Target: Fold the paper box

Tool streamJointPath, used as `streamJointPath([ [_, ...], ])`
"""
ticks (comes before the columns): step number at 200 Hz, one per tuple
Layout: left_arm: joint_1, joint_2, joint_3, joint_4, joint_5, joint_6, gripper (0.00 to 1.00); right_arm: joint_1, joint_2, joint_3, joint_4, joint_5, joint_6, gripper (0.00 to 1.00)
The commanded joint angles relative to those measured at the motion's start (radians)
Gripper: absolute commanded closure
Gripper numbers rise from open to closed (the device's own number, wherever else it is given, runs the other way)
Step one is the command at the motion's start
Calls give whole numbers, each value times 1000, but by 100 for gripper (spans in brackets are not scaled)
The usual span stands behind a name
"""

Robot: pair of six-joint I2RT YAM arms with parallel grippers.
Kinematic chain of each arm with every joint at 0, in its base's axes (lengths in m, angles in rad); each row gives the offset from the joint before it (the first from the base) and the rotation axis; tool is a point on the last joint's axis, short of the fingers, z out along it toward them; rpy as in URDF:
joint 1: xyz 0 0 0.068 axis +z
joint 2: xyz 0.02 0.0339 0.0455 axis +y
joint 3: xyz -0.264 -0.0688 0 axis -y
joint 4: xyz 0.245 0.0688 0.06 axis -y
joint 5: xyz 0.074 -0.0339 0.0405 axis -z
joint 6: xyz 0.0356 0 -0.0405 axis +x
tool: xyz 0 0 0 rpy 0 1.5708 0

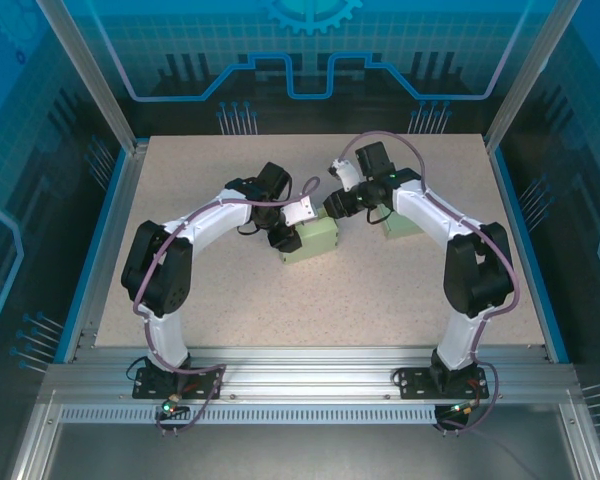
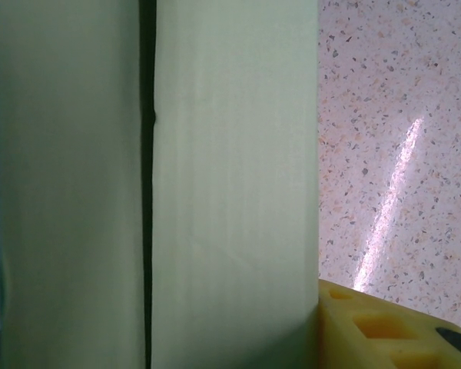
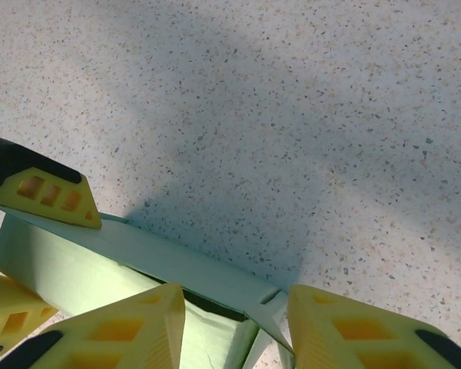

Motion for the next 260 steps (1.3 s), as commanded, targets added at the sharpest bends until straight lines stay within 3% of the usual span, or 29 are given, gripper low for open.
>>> streamJointPath([
  [1,5,63,-9,-59,-17,-17,51,17,-38,-47,-34,56,29,62],
  [66,8,74,6,-68,-25,-22,51,18,-86,-112,10,33,73,68],
  [112,8,71,3,-77,-28,-11,51,21,-80,-70,-2,83,72,56],
  [146,7,73,6,-75,-23,-9,51,21,-36,-8,-39,103,41,55],
  [166,8,73,7,-77,-23,-10,50,23,-20,15,-50,85,33,56],
  [192,8,74,7,-75,-32,-15,51,31,-24,20,-60,72,33,68],
  [260,10,79,14,-78,-39,-17,50,35,-60,-46,-38,82,57,64],
])
